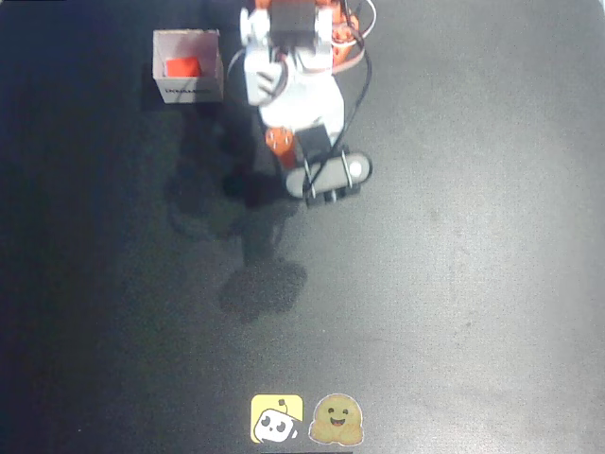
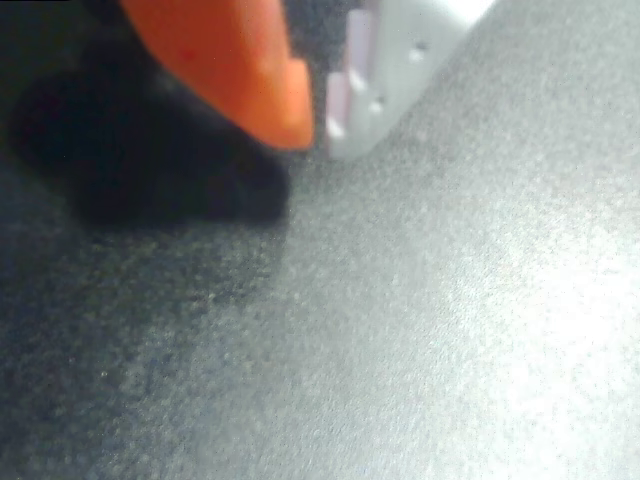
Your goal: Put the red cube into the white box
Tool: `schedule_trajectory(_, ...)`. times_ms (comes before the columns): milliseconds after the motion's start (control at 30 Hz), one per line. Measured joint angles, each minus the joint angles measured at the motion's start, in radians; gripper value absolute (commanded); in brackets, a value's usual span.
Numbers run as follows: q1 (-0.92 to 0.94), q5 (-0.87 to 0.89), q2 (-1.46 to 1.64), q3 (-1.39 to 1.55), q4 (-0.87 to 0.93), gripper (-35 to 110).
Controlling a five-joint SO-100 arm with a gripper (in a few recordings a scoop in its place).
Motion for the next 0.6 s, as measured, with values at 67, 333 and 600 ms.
schedule_trajectory(67, 0.0, 0.0, 0.071, 0.057, -0.005, 0)
schedule_trajectory(333, 0.0, 0.028, 0.538, 0.379, 0.015, 0)
schedule_trajectory(600, 0.002, 0.092, 0.695, 0.492, 0.043, 0)
